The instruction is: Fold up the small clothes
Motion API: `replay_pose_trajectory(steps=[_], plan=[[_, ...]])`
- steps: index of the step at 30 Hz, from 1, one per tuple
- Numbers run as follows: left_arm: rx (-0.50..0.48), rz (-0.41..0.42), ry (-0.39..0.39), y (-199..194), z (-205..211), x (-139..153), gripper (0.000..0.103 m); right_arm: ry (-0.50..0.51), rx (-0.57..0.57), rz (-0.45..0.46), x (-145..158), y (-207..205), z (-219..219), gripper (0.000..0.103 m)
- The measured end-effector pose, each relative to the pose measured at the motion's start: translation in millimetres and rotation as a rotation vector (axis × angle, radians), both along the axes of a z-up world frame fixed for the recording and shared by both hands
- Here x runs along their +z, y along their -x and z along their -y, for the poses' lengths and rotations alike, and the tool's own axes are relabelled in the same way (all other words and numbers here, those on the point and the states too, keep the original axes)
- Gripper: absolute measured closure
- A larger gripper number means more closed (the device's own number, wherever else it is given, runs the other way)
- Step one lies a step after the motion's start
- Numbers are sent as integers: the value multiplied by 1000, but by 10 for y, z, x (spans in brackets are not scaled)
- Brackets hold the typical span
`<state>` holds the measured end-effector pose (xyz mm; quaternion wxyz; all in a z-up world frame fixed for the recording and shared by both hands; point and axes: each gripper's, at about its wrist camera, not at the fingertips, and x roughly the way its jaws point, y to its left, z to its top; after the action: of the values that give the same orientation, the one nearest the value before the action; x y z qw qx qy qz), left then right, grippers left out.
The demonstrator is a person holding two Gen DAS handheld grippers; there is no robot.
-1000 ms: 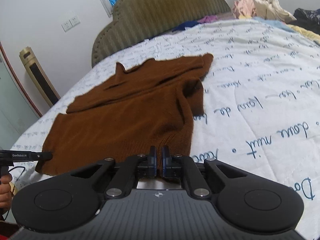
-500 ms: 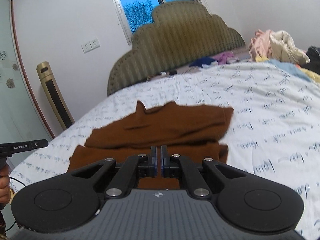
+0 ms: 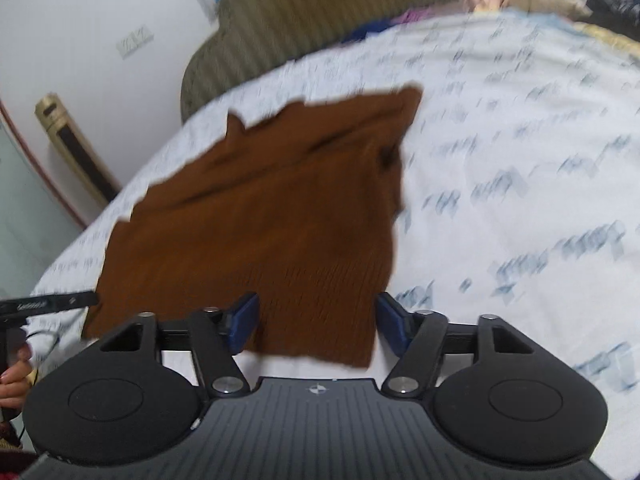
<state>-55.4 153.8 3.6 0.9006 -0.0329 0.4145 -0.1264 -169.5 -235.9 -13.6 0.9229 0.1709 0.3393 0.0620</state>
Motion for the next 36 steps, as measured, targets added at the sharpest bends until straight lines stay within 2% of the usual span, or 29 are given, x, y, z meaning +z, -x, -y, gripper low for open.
replay_pose_trajectory(steps=[1,2,3,4,5,6,8,11,18,23,25,28,32,36], plan=[[11,-1,0,-7,21,-34,32,27,10,10,-24,-14,-72,40],[15,10,-5,25,46,-56,33,51,21,20,-29,-28,-154,47],[-6,20,-24,36,110,-55,36,61,31,28,-29,-55,-211,67],[-25,28,-34,44,164,-52,48,49,44,27,-34,-87,-244,79],[-44,25,-23,48,207,-35,78,20,56,27,-48,-125,-262,87],[-55,17,-2,55,224,-7,94,3,60,33,-49,-152,-283,87],[-66,33,28,67,256,59,94,-13,58,56,-20,-162,-322,87],[-54,124,0,177,299,243,95,-79,67,116,148,-97,-289,87],[-25,307,66,373,172,861,95,-66,57,306,771,81,-201,87],[-22,393,127,509,60,1205,95,-63,68,408,1092,242,-212,87],[-29,400,140,521,39,1234,95,-59,80,426,1162,301,-230,87],[-22,371,116,404,73,1189,95,-46,83,413,1175,266,-216,87],[-21,323,138,156,94,1184,95,-74,64,372,1135,62,-133,87],[-9,338,110,-56,165,1229,95,-53,50,382,1152,-125,-145,87]])
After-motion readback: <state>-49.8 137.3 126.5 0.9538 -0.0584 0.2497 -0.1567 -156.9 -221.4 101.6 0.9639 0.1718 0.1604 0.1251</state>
